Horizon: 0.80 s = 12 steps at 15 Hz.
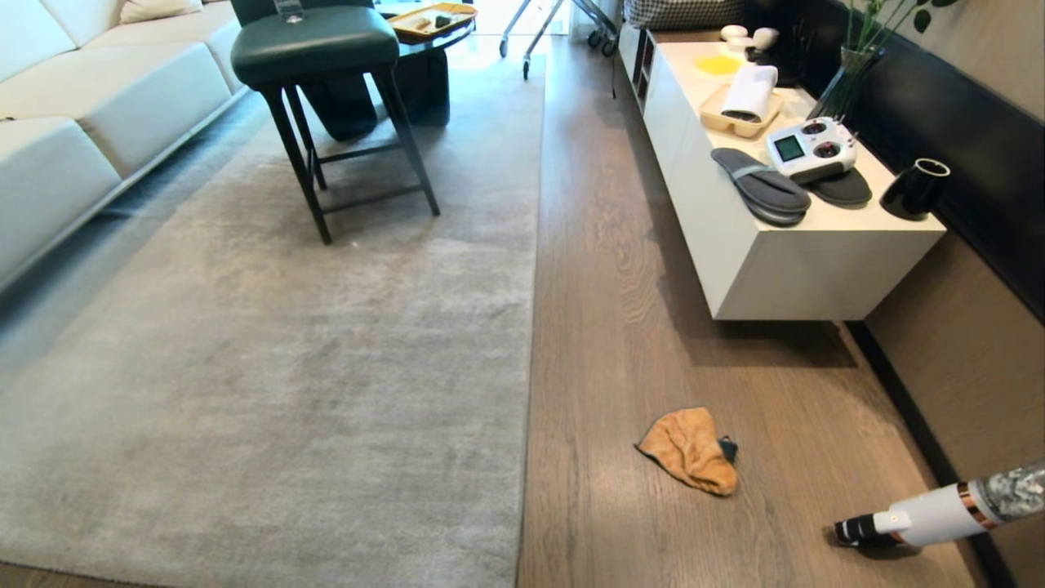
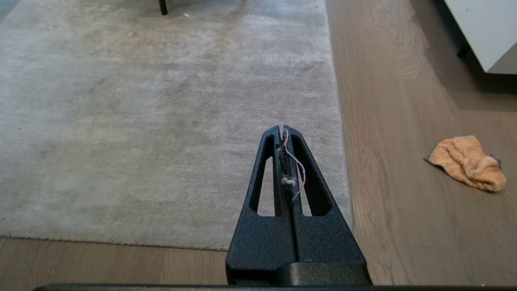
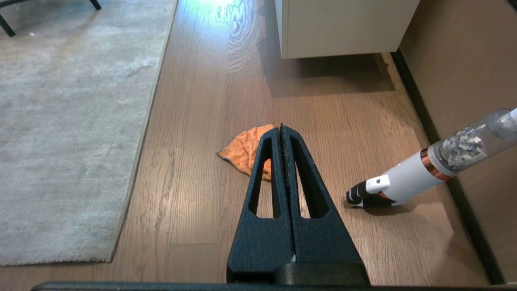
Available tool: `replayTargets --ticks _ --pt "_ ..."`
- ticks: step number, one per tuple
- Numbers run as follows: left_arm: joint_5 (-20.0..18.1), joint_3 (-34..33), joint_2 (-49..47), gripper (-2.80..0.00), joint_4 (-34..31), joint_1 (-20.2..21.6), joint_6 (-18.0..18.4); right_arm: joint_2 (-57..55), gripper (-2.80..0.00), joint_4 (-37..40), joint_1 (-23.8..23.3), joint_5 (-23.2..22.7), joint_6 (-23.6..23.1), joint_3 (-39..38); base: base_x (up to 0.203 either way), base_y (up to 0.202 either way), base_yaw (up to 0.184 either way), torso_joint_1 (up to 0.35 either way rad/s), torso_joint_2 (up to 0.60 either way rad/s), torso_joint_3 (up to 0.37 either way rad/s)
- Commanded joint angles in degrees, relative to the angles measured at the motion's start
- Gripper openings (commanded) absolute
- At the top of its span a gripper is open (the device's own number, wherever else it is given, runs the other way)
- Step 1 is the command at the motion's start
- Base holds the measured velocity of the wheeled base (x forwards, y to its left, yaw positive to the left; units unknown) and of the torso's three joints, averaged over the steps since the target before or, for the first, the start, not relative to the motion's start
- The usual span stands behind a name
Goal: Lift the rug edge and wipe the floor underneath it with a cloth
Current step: Pick up the rag
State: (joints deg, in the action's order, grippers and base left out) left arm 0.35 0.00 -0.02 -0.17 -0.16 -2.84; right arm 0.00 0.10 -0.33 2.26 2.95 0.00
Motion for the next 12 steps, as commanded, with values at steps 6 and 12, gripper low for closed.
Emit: replayTargets --ticks 6,12 --pt "0.0 0.0 0.0 -2.8 0.1 0.0 -0.1 0.0 -2.8 0.0 0.0 0.0 0.0 0.0 0.0 0.0 0.0 0.003 0.0 -0.2" --pt "0.0 0.0 0.0 -2.8 0.2 0.0 -0.1 0.0 -2.8 0.0 0.0 0.0 0.0 0.0 0.0 0.0 0.0 0.004 0.0 -0.197"
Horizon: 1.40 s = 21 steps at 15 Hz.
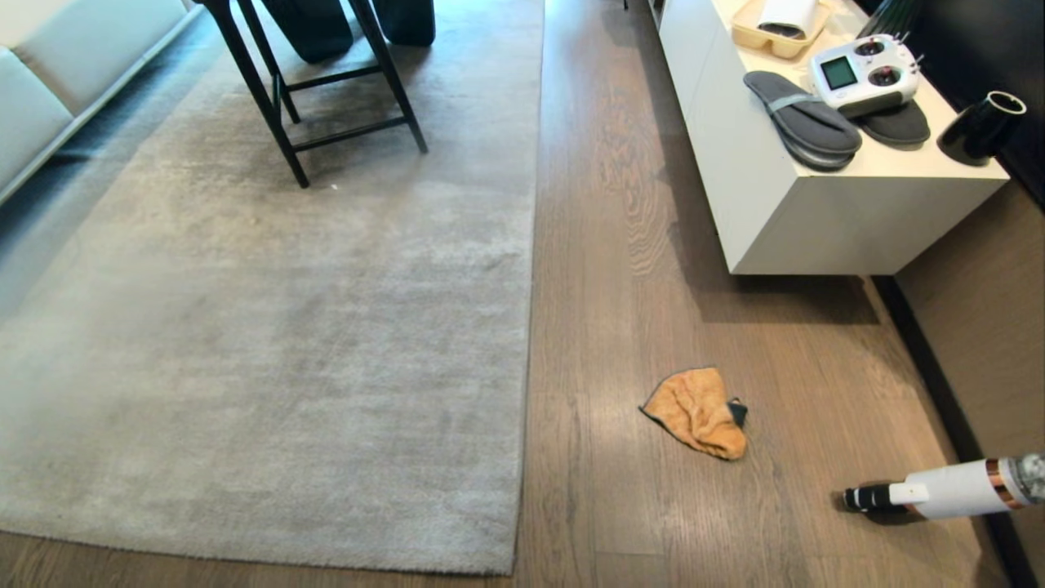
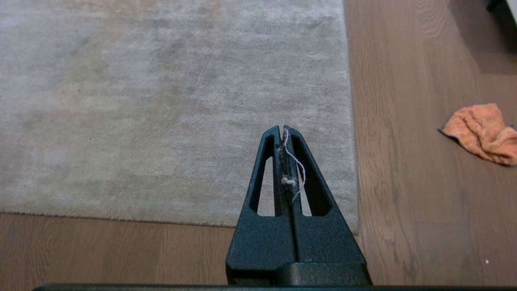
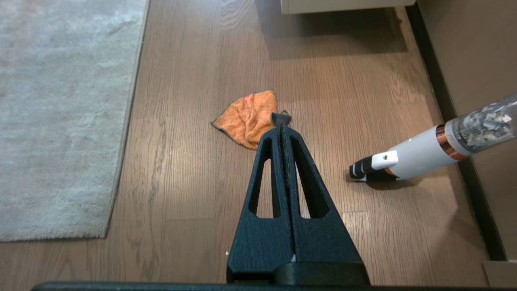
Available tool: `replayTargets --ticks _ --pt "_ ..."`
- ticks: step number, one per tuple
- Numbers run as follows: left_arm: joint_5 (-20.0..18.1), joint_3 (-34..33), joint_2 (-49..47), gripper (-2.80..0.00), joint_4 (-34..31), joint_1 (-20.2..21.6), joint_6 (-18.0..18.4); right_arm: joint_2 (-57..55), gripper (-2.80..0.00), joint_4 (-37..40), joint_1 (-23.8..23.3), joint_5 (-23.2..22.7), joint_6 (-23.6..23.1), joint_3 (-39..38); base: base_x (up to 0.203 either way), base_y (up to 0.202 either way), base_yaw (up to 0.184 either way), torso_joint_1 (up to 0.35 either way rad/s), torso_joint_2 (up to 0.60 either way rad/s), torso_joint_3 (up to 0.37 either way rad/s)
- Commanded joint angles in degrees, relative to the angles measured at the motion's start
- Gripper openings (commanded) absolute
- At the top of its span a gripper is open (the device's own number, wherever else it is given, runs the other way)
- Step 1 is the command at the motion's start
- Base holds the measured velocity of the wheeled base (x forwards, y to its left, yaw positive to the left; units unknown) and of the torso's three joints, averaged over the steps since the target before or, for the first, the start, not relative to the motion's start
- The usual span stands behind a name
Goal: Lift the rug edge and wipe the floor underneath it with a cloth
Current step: Pick up the rag
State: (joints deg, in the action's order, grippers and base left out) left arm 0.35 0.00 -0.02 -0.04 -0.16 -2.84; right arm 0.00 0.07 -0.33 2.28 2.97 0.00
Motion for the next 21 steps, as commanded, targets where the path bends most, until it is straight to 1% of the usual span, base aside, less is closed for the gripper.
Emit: replayTargets --ticks 1,21 --pt "0.1 0.0 0.0 -2.8 0.0 0.0 -0.1 0.0 -2.8 0.0 0.0 0.0 -0.1 0.0 0.0 0.0 0.0 0.001 0.0 -0.195" --pt "0.0 0.0 0.0 -2.8 -0.1 0.0 0.1 0.0 -2.8 0.0 0.0 0.0 0.0 0.0 0.0 0.0 0.0 0.003 0.0 -0.197"
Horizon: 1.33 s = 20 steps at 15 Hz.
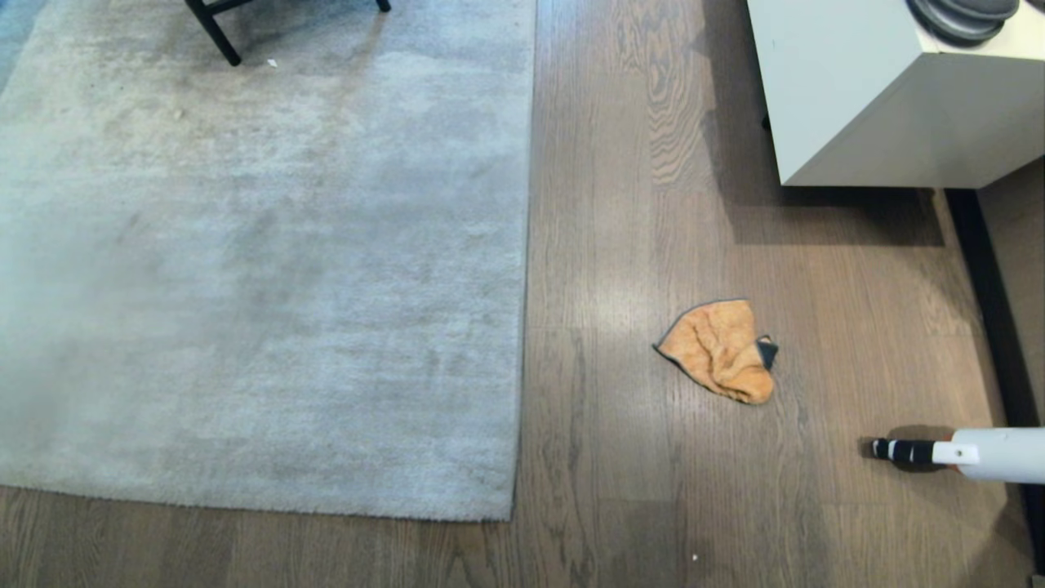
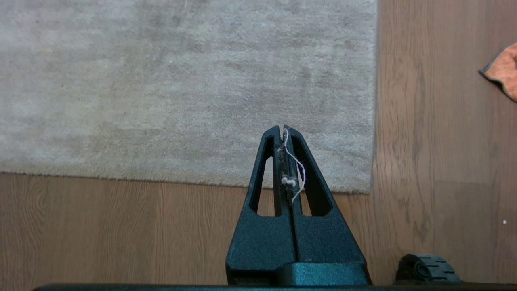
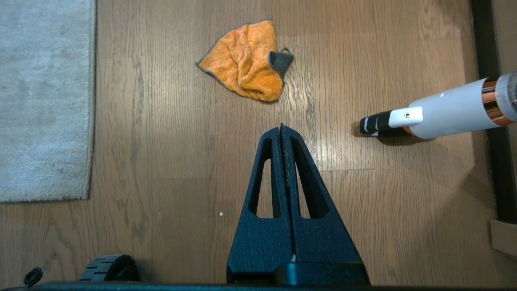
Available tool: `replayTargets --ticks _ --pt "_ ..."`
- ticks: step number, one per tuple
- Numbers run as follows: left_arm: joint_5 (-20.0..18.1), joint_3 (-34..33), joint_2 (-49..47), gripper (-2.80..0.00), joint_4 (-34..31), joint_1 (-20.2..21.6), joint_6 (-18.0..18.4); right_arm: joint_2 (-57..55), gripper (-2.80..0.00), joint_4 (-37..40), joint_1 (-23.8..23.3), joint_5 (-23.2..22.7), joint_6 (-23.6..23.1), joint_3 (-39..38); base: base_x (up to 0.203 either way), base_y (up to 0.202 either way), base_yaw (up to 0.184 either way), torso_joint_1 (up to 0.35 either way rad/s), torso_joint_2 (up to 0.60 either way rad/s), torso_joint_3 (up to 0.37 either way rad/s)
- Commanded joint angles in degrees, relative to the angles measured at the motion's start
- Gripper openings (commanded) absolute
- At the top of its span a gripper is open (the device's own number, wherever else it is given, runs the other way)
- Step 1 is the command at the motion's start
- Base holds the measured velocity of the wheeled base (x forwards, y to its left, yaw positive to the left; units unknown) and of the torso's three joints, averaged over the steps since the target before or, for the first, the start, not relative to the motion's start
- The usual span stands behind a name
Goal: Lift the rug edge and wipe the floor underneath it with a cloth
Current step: Pick up the rag
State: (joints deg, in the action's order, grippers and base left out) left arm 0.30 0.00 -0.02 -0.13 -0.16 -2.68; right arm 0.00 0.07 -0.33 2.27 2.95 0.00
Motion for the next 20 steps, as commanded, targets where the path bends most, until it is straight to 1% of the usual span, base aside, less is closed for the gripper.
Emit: replayTargets --ticks 1,20 --pt "0.0 0.0 0.0 -2.8 0.0 0.0 0.0 0.0 -2.8 0.0 0.0 0.0 0.0 0.0 0.0 0.0 0.0 0.003 0.01 -0.184" --pt "0.0 0.0 0.0 -2.8 0.0 0.0 0.0 0.0 -2.8 0.0 0.0 0.0 0.0 0.0 0.0 0.0 0.0 0.003 0.0 -0.196"
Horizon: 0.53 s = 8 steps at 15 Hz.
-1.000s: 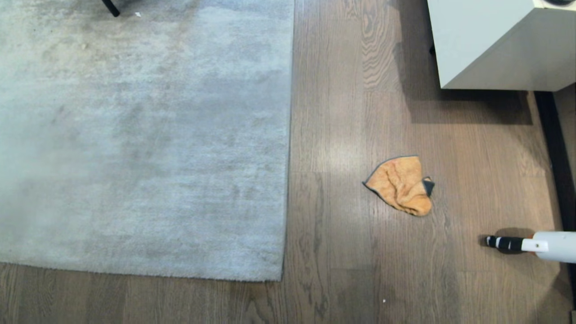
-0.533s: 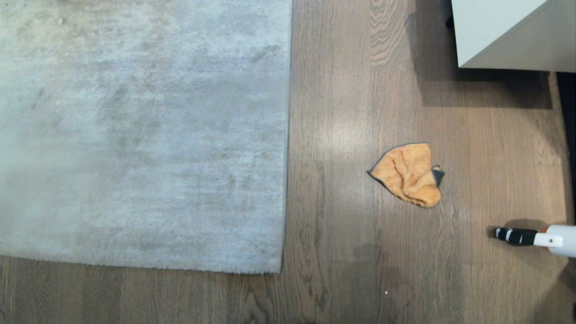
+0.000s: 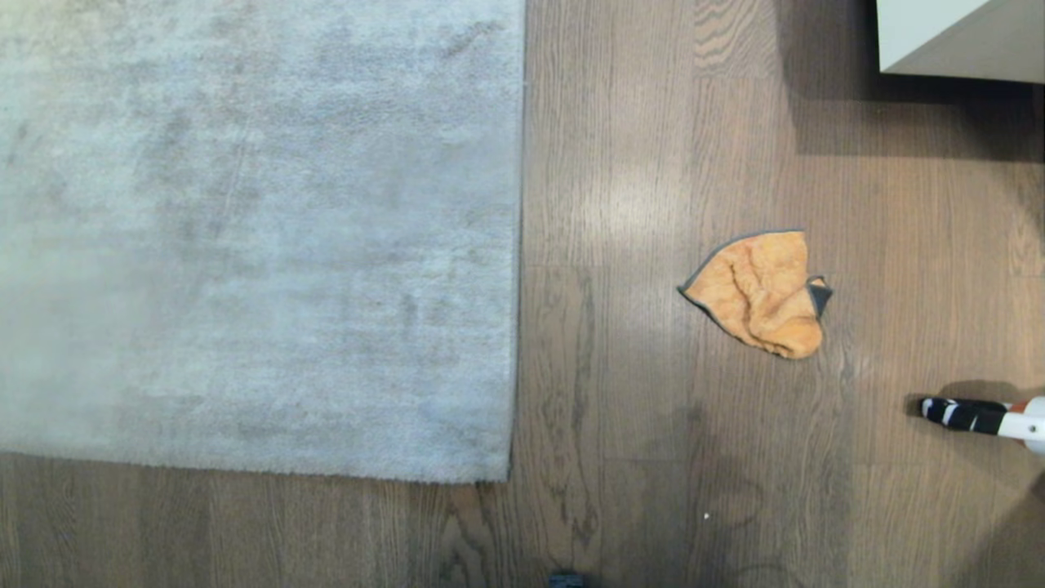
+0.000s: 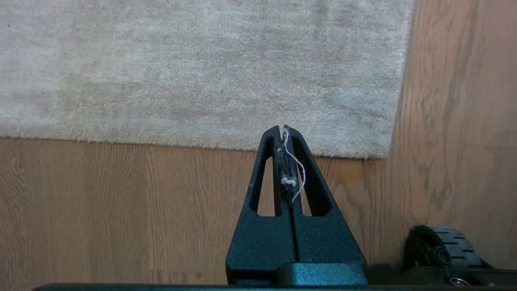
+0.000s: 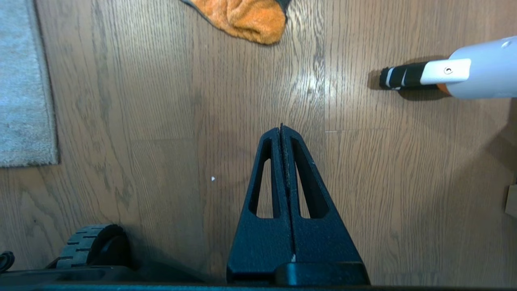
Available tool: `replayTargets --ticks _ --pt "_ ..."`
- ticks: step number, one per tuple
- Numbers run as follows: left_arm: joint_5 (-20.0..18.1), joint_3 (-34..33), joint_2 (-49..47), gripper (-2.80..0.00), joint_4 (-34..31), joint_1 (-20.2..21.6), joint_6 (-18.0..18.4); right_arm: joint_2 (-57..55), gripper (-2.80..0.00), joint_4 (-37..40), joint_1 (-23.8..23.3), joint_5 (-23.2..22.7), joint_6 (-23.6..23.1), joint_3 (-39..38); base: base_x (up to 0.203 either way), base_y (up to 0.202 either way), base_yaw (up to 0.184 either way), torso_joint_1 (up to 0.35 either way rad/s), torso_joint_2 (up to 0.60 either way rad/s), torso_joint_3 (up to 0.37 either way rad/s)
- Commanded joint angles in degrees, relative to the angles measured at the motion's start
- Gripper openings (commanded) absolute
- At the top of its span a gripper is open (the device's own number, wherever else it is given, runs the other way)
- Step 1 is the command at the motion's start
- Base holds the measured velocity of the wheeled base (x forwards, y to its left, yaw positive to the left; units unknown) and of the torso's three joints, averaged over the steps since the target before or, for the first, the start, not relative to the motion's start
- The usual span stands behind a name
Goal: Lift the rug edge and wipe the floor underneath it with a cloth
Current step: Pick up the rag
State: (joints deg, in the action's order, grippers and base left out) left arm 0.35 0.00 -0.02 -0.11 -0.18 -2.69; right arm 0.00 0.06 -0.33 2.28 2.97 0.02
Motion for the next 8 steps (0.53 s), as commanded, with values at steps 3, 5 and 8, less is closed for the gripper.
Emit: replayTargets --ticks 3,5,8 --pt "0.0 0.0 0.0 -2.8 0.0 0.0 0.0 0.0 -2.8 0.0 0.0 0.0 0.0 0.0 0.0 0.0 0.0 0.003 0.0 -0.2" --pt "0.0 0.0 0.0 -2.8 0.0 0.0 0.0 0.0 -2.8 0.0 0.0 0.0 0.0 0.0 0.0 0.0 0.0 0.001 0.0 -0.202" --pt "0.0 0.0 0.0 -2.8 0.0 0.0 0.0 0.0 -2.8 0.0 0.0 0.0 0.0 0.0 0.0 0.0 0.0 0.003 0.0 -0.2"
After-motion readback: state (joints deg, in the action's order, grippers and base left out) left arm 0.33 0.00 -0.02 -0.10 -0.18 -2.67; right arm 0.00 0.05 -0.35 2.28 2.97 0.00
